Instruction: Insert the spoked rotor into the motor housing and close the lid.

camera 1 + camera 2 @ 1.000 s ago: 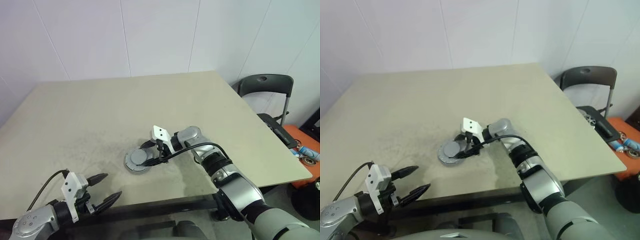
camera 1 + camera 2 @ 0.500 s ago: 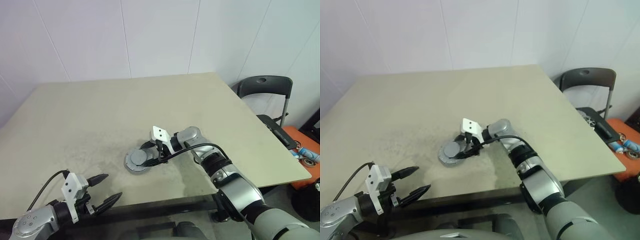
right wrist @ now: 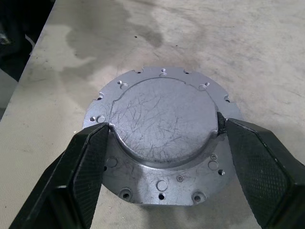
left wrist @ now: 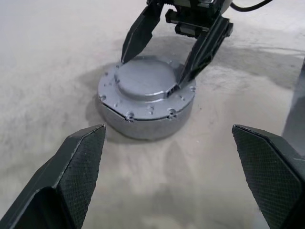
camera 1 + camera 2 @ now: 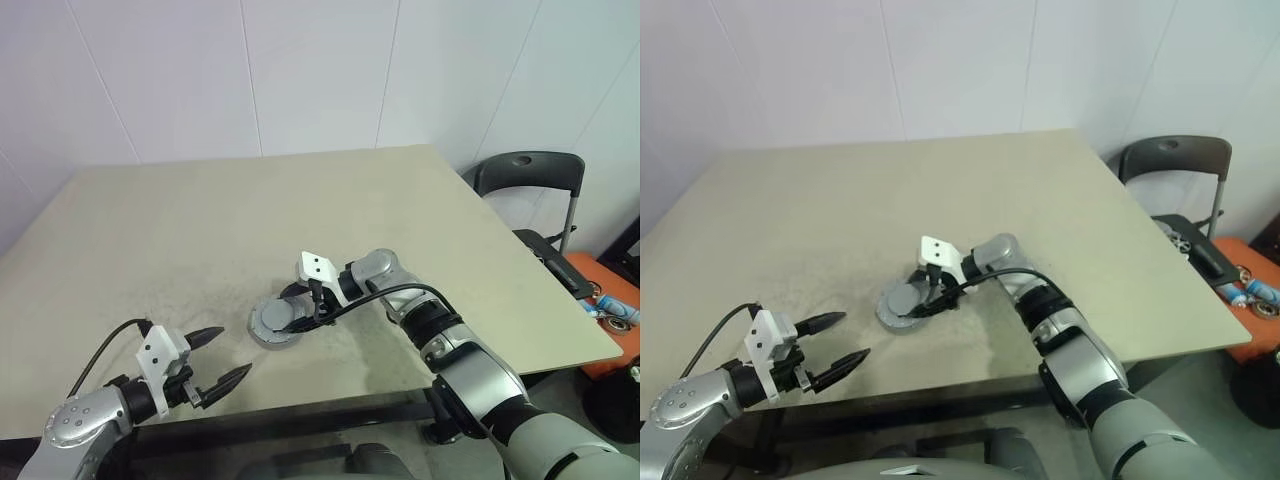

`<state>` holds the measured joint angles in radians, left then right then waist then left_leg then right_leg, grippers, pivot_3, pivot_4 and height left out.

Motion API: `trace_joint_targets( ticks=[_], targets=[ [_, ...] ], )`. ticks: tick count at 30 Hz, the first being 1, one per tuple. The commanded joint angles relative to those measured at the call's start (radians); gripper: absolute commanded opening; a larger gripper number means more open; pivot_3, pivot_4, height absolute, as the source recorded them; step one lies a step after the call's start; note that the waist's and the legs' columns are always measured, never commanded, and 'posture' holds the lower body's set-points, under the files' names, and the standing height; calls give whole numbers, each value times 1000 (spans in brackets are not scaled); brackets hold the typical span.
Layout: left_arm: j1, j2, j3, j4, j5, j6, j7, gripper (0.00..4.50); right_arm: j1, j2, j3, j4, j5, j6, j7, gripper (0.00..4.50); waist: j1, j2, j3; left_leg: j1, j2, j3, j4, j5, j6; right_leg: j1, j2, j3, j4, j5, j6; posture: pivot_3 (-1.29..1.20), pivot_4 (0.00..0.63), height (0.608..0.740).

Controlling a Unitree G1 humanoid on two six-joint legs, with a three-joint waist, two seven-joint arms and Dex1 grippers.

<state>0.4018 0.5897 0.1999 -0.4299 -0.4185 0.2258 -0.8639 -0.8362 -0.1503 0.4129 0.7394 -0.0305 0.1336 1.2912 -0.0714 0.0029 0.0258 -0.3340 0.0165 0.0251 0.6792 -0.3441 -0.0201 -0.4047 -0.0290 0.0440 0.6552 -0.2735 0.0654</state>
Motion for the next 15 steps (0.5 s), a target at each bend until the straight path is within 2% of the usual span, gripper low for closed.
trace_joint_targets(
  ticks=[1, 3, 11, 15],
  targets=[
    [-44, -2, -28, 2, 1, 0, 7, 4500, 37, -19, 75, 46, -85, 49, -7, 3535, 0, 0, 0, 0, 0, 0, 0, 0, 0, 0, 0, 0, 0, 0, 0, 0, 0, 740],
    [-59, -5, -35, 0, -32, 38, 3, 3900, 39, -20, 75, 39, -83, 51, -7, 3535, 0, 0, 0, 0, 0, 0, 0, 0, 0, 0, 0, 0, 0, 0, 0, 0, 0, 740],
    [-205, -21, -119, 28, 25, 63, 67, 1169, 41, -16, 74, 21, -79, 67, -7, 3535, 1, -2, -2, 0, 0, 0, 0, 0, 0, 0, 0, 0, 0, 0, 1, 0, 0, 740],
    [-253, -14, -165, 66, 69, 70, 78, 0, 40, -15, 73, 17, -76, 75, -9, 3535, 0, -1, -3, -1, 0, 0, -1, 0, 0, -1, 0, 0, 0, 2, 3, 0, 0, 740]
  ],
)
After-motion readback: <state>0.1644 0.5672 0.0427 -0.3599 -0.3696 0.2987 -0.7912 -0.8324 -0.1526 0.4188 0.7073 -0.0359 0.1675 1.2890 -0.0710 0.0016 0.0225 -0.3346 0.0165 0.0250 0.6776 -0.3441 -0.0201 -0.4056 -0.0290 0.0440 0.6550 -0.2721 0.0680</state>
